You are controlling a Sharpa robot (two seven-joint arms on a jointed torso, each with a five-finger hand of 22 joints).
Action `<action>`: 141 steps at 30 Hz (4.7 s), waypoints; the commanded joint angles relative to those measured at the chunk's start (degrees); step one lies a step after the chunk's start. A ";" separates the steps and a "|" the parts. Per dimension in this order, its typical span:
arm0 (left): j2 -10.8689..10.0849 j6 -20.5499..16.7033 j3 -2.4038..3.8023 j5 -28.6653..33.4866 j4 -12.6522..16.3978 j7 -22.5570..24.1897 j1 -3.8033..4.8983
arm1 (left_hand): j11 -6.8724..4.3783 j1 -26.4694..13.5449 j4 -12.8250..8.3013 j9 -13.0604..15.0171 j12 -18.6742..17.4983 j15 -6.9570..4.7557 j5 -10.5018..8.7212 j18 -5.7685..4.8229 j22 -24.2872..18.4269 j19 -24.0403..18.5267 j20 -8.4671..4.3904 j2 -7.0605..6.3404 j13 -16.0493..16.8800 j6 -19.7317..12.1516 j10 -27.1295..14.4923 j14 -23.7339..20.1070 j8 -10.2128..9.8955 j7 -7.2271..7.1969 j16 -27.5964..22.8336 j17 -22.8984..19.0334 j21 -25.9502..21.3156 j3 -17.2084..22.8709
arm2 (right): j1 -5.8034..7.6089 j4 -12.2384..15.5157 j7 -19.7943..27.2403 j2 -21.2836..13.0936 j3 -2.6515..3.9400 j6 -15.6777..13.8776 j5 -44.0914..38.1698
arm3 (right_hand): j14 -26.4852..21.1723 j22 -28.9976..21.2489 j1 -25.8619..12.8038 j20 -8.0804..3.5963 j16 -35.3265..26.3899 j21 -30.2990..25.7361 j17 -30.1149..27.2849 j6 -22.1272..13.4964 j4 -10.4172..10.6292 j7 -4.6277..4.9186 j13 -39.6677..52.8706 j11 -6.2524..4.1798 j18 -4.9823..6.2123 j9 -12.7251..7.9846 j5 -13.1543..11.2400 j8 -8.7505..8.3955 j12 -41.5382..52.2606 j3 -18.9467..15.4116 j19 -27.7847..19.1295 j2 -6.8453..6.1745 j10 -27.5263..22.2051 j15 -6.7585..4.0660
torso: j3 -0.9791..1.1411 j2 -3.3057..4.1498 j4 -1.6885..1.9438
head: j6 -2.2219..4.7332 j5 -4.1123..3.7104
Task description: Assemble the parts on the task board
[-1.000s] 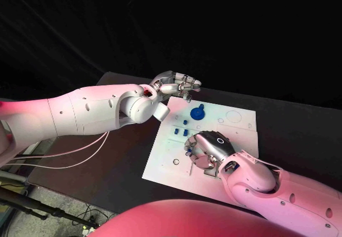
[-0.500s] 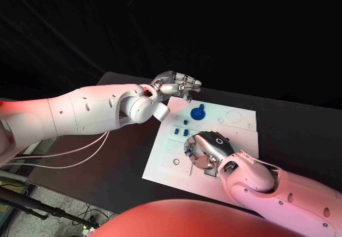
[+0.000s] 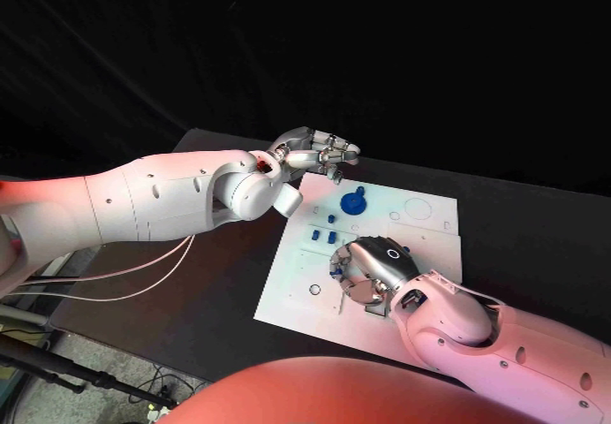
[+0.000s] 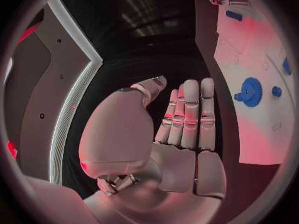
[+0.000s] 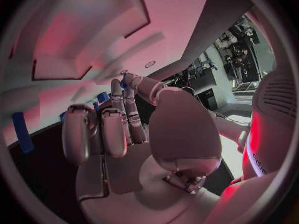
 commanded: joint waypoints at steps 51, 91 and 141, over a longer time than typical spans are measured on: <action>0.09 0.89 0.05 -0.13 -0.02 0.15 0.10 | 0.00 -0.23 -0.05 0.14 0.36 0.30 0.20 0.66 -0.19 0.02 0.27 0.42 -0.14 -0.63 -0.59 0.02 0.57 0.07 -0.31 -0.17 -0.25 0.17 | 0.10 0.68 -2.04 -0.02 -0.04 4.38 -1.23 | 2.03 11.88 -0.22 -0.04 0.08 0.22 0.00 -0.08 0.24 0.18 0.33 -2.19 -1.07 0.30 0.76 0.04 -0.15 -0.20 1.08 0.18 2.09 -0.32 | -0.02 0.02 0.02 | 0.01 -0.03; 0.02 1.10 0.05 -0.13 0.02 -0.07 0.19 | 0.02 -0.29 -0.09 0.22 0.40 0.32 0.19 0.66 -0.28 0.08 0.29 0.48 -0.19 -0.76 -0.74 0.07 0.82 0.08 -0.30 -0.25 -0.28 0.20 | 1.11 -0.02 -1.25 1.22 -0.05 7.52 -0.75 | 1.35 10.84 -3.18 1.61 -0.83 -3.41 -1.94 -5.23 1.33 2.09 -0.84 0.33 -0.40 -0.55 1.48 -3.37 -5.13 -1.00 -0.67 -2.45 -3.94 1.76 | 0.02 -0.04 -0.02 | 0.01 0.05; 0.25 1.67 -0.03 0.01 -0.91 -0.03 0.12 | 0.03 -0.31 -0.15 0.28 0.47 0.33 0.14 0.67 -0.35 0.10 0.30 0.49 -0.22 -0.81 -0.80 0.07 1.05 0.07 -0.31 -0.31 -0.31 0.22 | 10.06 3.76 3.52 -15.07 0.37 12.68 8.14 | -0.44 6.88 9.96 3.11 -2.72 -16.80 -7.74 -11.08 14.68 2.07 -7.23 1.74 1.95 -7.44 3.44 -6.98 -3.10 -32.26 -4.85 1.39 -12.19 3.04 | -0.37 -0.61 -0.53 | 0.01 -7.26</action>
